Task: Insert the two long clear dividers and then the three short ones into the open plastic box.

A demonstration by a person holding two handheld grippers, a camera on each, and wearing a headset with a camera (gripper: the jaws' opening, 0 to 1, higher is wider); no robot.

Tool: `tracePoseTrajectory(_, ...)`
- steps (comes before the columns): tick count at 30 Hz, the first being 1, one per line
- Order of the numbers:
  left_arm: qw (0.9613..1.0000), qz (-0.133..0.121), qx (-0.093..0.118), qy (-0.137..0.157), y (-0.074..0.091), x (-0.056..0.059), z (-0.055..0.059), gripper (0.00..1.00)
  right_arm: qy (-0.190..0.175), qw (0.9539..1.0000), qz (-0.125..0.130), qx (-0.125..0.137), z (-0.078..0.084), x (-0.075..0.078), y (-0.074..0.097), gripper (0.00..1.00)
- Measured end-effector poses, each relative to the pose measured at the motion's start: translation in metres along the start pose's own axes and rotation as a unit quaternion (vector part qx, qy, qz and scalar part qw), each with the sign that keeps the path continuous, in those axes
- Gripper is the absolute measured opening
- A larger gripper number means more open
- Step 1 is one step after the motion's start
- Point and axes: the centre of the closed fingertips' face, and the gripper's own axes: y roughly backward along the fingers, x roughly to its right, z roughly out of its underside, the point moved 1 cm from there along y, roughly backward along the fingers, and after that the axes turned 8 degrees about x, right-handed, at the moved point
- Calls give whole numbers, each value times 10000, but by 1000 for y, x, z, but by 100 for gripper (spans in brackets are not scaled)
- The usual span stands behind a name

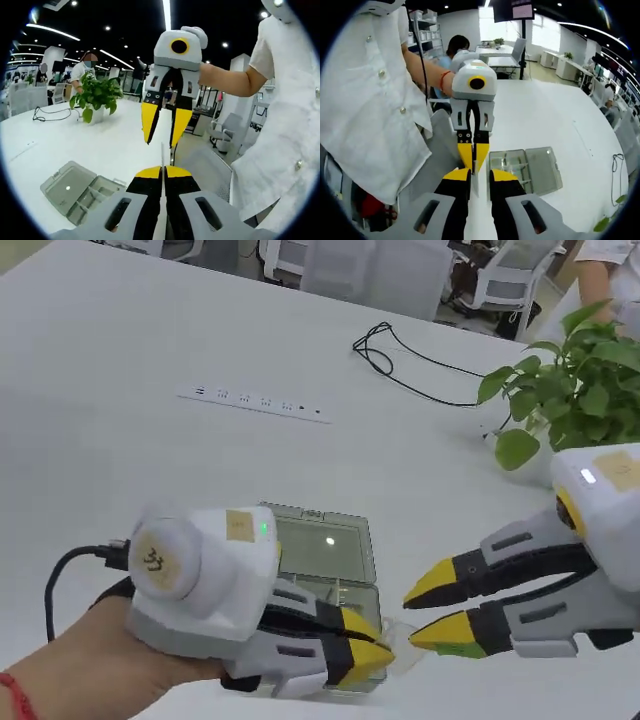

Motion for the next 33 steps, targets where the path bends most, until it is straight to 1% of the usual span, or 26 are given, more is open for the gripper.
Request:
tracePoseTrajectory(1, 10000, 46, 56, -58, 1, 1, -2, 0, -29, 10000, -35, 4, 1, 0, -1, 16)
tracePoseTrajectory(3, 9999, 68, 71, -51, 2, 2, -2, 0, -130, 9997, -181, 67, 0, -4, -2, 16)
tracePoseTrajectory(7, 9999, 37, 115, -74, 4, 1, -4, 0, -204, 9991, -356, 127, 0, -8, -6, 11)
tracePoseTrajectory(12, 9998, 41, 183, -109, 6, 1, -7, 0, -251, 9986, -454, 110, 1, -10, -11, 8)
tracePoseTrajectory(15, 9997, 48, 199, -107, 7, 2, -7, 0, -222, 9983, -533, 124, 1, -13, -12, 3)
tracePoseTrajectory(21, 9998, 45, 190, -104, 9, 4, -5, 0, -199, 9980, -595, 100, 2, -15, -14, 3)
tracePoseTrajectory(28, 9997, 3, 226, -14, 10, 5, -2, 0, -143, 9980, -612, 84, 4, -16, -15, 3)
tracePoseTrajectory(33, 9998, -14, 199, -1, 11, 6, 0, 0, -89, 9980, -630, 53, 4, -18, -17, 3)
